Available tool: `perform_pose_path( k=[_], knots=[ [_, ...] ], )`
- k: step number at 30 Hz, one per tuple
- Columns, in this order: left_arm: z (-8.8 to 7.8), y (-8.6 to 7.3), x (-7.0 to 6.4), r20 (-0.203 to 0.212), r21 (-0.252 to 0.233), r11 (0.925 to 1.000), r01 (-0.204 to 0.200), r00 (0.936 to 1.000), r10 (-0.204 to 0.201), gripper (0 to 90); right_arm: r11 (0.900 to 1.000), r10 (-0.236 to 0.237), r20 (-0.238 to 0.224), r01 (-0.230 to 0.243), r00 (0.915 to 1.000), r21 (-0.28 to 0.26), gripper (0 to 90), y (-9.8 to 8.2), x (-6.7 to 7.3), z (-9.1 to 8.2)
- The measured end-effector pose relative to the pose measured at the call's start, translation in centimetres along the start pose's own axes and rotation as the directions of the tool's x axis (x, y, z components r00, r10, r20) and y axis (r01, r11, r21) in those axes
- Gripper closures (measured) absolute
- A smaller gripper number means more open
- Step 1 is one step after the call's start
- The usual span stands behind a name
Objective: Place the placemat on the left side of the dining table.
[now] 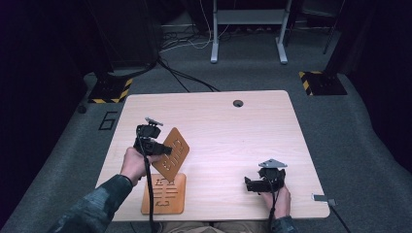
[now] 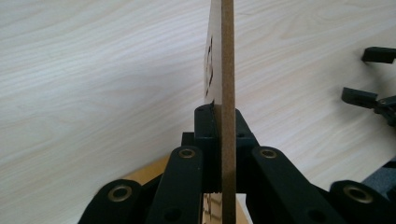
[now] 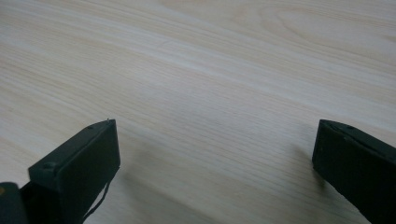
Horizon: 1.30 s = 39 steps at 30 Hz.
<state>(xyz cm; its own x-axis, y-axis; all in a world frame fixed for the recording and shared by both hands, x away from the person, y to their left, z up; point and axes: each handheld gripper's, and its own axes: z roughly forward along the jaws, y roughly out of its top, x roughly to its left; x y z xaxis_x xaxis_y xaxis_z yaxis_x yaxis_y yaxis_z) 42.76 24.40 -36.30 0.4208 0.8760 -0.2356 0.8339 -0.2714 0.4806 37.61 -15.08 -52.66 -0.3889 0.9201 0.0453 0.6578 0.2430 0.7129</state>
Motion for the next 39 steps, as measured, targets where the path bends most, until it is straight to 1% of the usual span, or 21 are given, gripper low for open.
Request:
perform_pose_path(
  k=[1,3,5,6,8,10,11,12,13,15,20,22,23,27,30,33,34,35,37,39],
  knots=[
    [-0.1,0.1,0.3,-0.004,-0.003,1.0,0.007,1.0,-0.007,86.3,1.0,0.008,0.0,-0.008,1.0,-0.001,0.0,0.0,-0.2,0.0],
    [-0.2,0.3,0.7,-0.015,-0.01,0.9997,0.02,0.9997,-0.02,86.3,1.0,0.004,0.016,-0.004,0.9999,-0.002,0.0,-0.1,-0.8,-0.1],
    [-0.3,0.5,1.2,-0.024,-0.011,0.9997,0.022,0.9995,-0.023,86.3,1.0,0.005,0.02,-0.005,0.9998,-0.003,0.2,-0.2,-1.1,-0.1],
    [-0.4,0.6,1.5,-0.03,-0.019,0.9991,0.037,0.9988,-0.038,86.3,1.0,0.008,0.024,-0.008,0.9997,-0.004,0.3,-0.2,-1.2,-0.1],
    [-0.5,0.8,2.0,-0.041,-0.024,0.9985,0.05,0.9978,-0.051,86.3,1.0,0.007,0.032,-0.007,0.9995,-0.008,0.5,-0.3,-1.5,-0.1],
    [-0.7,1.1,2.7,-0.056,-0.029,0.9979,0.057,0.9967,-0.059,86.3,1.0,0.005,0.036,-0.005,0.9993,-0.011,0.8,-0.3,-1.6,-0.1],
    [-0.7,1.1,2.7,-0.056,-0.029,0.9979,0.057,0.9967,-0.059,86.3,1.0,0.004,0.039,-0.004,0.9992,-0.012,0.8,-0.3,-1.6,-0.1],
    [-0.8,1.2,3.0,-0.063,-0.031,0.9974,0.066,0.9957,-0.068,86.3,1.0,-0.002,0.043,0.002,0.9991,-0.011,0.8,-0.3,-1.6,0.0],
    [-0.8,1.4,3.5,-0.076,-0.032,0.9966,0.075,0.9941,-0.078,86.3,1.0,0.003,0.05,-0.002,0.9987,-0.012,0.7,-0.3,-1.5,0.1],
    [-0.9,1.5,4.0,-0.086,-0.036,0.9957,0.085,0.9924,-0.088,86.3,1.0,-0.002,0.056,0.003,0.9984,-0.007,0.5,-0.2,-1.5,0.1],
    [-1.0,1.8,4.8,-0.111,-0.043,0.9947,0.093,0.989,-0.098,86.3,1.0,-0.004,0.062,0.005,0.9981,-0.007,0.1,-0.2,-1.5,0.2],
    [-1.0,1.8,5.0,-0.114,-0.042,0.9951,0.09,0.989,-0.094,86.3,1.0,-0.004,0.062,0.004,0.998,-0.006,0.0,-0.2,-1.5,0.2],
    [-1.0,2.0,5.3,-0.125,-0.046,0.994,0.1,0.9866,-0.105,86.3,1.0,-0.004,0.063,0.005,0.998,-0.007,0.0,-0.2,-1.5,0.2],
    [-1.1,2.4,6.2,-0.146,-0.051,0.992,0.115,0.9818,-0.122,86.3,1.0,-0.004,0.064,0.005,0.998,-0.006,0.0,-0.2,-1.5,0.2],
    [-1.2,2.6,6.8,-0.154,-0.064,0.9892,0.132,0.978,-0.14,86.3,1.0,-0.004,0.064,0.004,0.998,-0.007,0.0,-0.2,-1.5,0.2],
    [-1.2,2.8,7.2,-0.164,-0.064,0.9892,0.132,0.9763,-0.141,86.3,1.0,-0.004,0.064,0.004,0.998,-0.006,0.0,-0.2,-1.5,0.2],
    [-1.1,3.0,7.5,-0.179,-0.065,0.9887,0.135,0.9731,-0.145,86.3,1.0,-0.004,0.064,0.004,0.998,-0.006,0.0,-0.2,-1.5,0.2],
    [-1.1,3.1,7.6,-0.185,-0.068,0.9883,0.137,0.9716,-0.147,86.3,1.0,-0.004,0.064,0.005,0.998,-0.006,0.0,-0.2,-1.5,0.2],
    [-1.0,3.2,7.8,-0.187,-0.07,0.9875,0.141,0.9706,-0.152,86.3,1.0,-0.004,0.064,0.004,0.998,-0.006,0.0,-0.2,-1.5,0.2],
    [-0.6,3.5,8.1,-0.198,-0.073,0.9869,0.144,0.9678,-0.156,86.3,1.0,-0.004,0.064,0.004,0.9979,-0.006,0.0,-0.2,-1.5,0.2]
  ],
)
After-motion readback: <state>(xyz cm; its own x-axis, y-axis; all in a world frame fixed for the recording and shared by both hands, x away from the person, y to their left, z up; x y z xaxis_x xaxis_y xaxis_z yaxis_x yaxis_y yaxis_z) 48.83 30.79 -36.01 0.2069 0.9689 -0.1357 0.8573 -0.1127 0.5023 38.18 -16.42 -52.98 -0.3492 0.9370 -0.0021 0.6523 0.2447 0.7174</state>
